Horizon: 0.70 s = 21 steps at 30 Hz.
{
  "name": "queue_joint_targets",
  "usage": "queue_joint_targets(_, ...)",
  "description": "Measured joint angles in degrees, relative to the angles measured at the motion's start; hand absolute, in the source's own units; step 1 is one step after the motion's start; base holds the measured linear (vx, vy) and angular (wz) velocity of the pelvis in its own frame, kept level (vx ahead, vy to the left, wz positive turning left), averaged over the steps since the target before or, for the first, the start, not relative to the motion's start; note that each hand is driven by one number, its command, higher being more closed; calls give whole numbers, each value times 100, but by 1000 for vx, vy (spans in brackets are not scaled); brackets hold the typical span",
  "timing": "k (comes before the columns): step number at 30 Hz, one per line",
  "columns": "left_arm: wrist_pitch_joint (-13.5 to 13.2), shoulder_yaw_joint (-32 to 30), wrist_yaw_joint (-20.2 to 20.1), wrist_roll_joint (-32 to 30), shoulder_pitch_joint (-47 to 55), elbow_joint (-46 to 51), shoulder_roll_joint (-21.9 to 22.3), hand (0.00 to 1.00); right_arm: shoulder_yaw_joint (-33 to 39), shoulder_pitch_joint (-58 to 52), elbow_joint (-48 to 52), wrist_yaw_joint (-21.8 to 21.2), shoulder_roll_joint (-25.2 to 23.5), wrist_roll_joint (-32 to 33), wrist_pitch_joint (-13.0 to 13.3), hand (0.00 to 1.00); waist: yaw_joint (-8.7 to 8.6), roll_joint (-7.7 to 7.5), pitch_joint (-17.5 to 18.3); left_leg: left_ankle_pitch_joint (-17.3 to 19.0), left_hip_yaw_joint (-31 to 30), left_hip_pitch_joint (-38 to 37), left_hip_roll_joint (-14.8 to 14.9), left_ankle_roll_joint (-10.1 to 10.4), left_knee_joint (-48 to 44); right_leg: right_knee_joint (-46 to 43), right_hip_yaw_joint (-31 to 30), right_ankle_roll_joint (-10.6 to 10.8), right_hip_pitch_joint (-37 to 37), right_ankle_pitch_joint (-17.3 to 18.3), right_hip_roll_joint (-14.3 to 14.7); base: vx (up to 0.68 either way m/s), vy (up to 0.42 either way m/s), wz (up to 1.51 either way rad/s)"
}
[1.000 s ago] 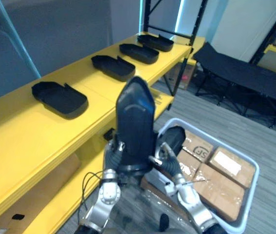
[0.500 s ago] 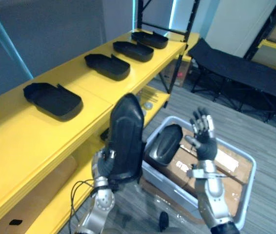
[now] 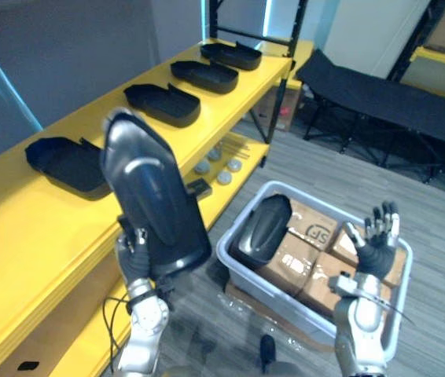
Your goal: Walk over and take plastic housings, then place them on the shelf
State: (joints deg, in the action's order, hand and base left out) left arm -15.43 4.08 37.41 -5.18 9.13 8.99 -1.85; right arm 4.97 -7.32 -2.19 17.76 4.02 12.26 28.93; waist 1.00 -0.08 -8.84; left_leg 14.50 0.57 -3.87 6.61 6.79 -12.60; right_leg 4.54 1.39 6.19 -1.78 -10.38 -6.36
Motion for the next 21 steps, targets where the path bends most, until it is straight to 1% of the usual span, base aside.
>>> queue_joint_targets(2,-89,-175,49,19,-16,227,39,100,28,31,0,-8,6,1,-93,0,-2,31,14,0,-7,-3,1,0,0,0,9,22,9,-14,-1,0,0,0)
queue_joint_targets(4,-93,-410,97,14,-20,365,30,100,2,105,-3,-22,7,8,-224,0,1,38,13,-1,-32,-2,-3,-1,1,1,36,22,43,-14,-9,-25,-4,8)
queue_joint_targets(5,-64,-566,215,-5,-20,397,28,100,-50,152,-5,-70,7,9,-298,0,7,42,12,0,-92,-2,-10,-3,2,10,108,13,104,9,-23,-42,-9,33)
queue_joint_targets(7,6,-841,335,-25,-6,480,24,100,-184,197,-6,-167,15,15,-329,0,28,42,15,-9,-297,12,-41,-9,3,50,330,-21,223,81,-65,-31,-12,48)
queue_joint_targets(9,192,-1259,607,-78,8,743,20,100,-560,397,-76,-392,11,157,-456,0,194,40,26,-68,-592,147,-64,5,7,49,641,-30,290,136,-101,-11,-37,69)
queue_joint_targets(10,237,-1451,724,-207,28,849,28,100,-737,512,-115,-498,11,295,-511,0,262,43,25,-110,-753,229,-84,17,15,49,800,-17,304,158,-124,10,-53,86)
queue_joint_targets(12,317,-1828,835,-415,149,1022,88,100,-1012,729,-228,-618,14,454,-575,0,394,71,30,-210,-1037,322,-119,27,48,10,1094,-2,367,171,-164,54,-38,80)
queue_joint_targets(14,341,-2364,959,-505,546,1184,279,100,-1331,1078,-583,-680,12,513,-694,0,730,165,92,-311,-1374,311,-163,34,156,-1,1473,6,522,189,-202,87,-19,77)
queue_joint_targets(15,342,-2454,987,-505,660,1211,319,100,-1405,1152,-673,-678,11,513,-701,0,817,185,105,-336,-1443,310,-180,28,183,-1,1584,13,568,200,-221,64,1,84)
queue_joint_targets(16,341,-2683,995,-506,967,1259,415,100,-1548,1308,-849,-675,7,513,-741,0,982,220,139,-398,-1666,339,-258,14,241,-1,1826,46,671,236,-286,37,12,72)
queue_joint_targets(17,340,-2772,979,-506,1075,1275,454,100,-1580,1349,-895,-673,7,512,-751,0,1044,231,147,-413,-1754,359,-288,9,241,-1,1918,56,710,251,-308,30,21,86)
queue_joint_targets(18,336,-2947,970,-503,1294,1311,519,100,-1671,1422,-993,-670,-13,509,-753,0,1168,216,163,-426,-1908,401,-363,-3,244,-2,2066,116,775,304,-370,10,24,67)
queue_joint_targets(19,324,-3082,953,-494,1483,1336,580,100,-1747,1450,-1029,-665,-53,503,-778,0,1279,213,166,-444,-2021,401,-404,-11,256,-2,2198,118,853,344,-400,7,21,62)
queue_joint_targets(20,308,-3153,935,-486,1589,1350,617,100,-1804,1457,-1029,-668,-70,497,-791,0,1305,205,170,-448,-2071,400,-424,-16,262,-2,2242,126,895,366,-412,-13,14,42)
queue_joint_targets(21,270,-3295,888,-475,1766,1372,719,100,-1897,1467,-1029,-669,-107,489,-804,0,1397,187,185,-455,-2105,400,-450,-24,284,-2,2288,166,938,405,-436,-14,4,23)
